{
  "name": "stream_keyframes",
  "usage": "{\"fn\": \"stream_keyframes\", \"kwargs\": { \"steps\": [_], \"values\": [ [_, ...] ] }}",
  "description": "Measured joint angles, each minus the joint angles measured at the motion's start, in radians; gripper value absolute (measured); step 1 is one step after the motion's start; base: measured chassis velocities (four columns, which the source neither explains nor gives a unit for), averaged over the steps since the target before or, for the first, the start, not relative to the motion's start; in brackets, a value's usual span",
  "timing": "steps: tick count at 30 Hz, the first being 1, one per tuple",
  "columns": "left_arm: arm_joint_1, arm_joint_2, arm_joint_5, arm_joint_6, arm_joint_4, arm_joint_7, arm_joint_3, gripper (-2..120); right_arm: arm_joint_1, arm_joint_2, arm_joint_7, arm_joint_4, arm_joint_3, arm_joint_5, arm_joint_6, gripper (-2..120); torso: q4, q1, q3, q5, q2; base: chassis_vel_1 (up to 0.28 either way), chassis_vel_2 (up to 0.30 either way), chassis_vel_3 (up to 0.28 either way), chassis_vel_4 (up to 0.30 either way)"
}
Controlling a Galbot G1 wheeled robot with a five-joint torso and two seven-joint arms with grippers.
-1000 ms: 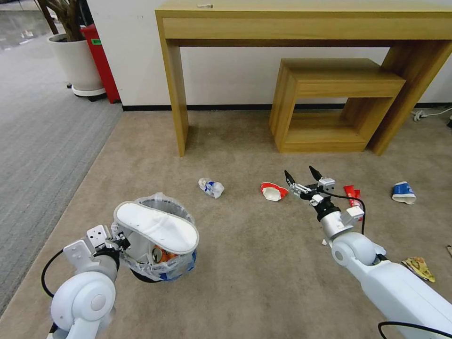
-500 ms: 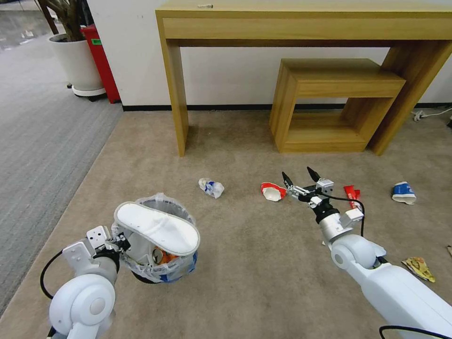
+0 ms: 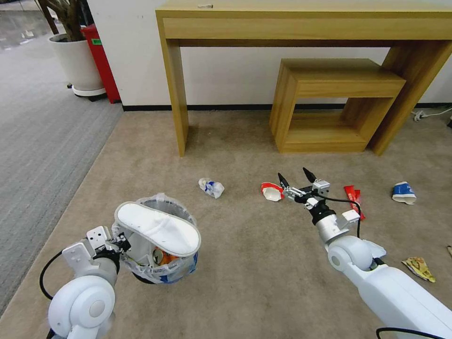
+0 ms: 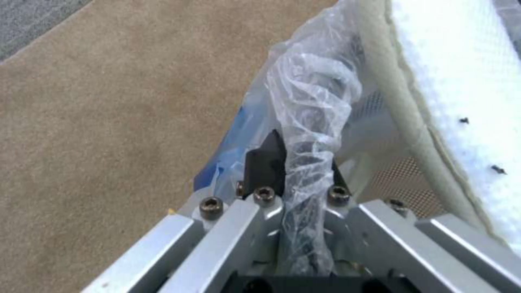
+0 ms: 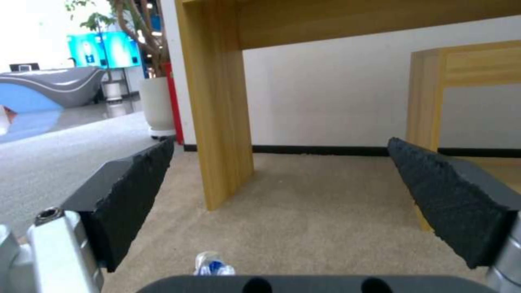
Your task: Pick up the trash bin and place the garbage on the floor into it.
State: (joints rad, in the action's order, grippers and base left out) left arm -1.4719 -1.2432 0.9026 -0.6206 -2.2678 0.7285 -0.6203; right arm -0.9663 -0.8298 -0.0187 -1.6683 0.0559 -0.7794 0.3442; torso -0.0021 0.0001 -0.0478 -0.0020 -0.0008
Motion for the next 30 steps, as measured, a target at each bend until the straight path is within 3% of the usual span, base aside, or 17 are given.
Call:
{"fn": "stream_keyframes", "kwargs": {
  "steps": [19, 30],
  "values": [
    [0.000, 0.000, -0.002, 0.000, 0.000, -0.001, 0.004, 1, -0.019, 0.005, 0.007, -0.017, -0.004, 0.013, -0.001, 100, -0.0001, 0.000, 0.000, 0.0000, 0.000, 0.000, 0.000, 0.000, 0.000],
    [0.002, 0.004, -0.007, -0.001, 0.008, -0.002, 0.012, 1, 0.011, 0.037, 0.078, -0.088, -0.137, 0.034, -0.005, 100, 0.0000, 0.000, 0.000, 0.0000, 0.000, 0.000, 0.000, 0.000, 0.000]
  ]
}}
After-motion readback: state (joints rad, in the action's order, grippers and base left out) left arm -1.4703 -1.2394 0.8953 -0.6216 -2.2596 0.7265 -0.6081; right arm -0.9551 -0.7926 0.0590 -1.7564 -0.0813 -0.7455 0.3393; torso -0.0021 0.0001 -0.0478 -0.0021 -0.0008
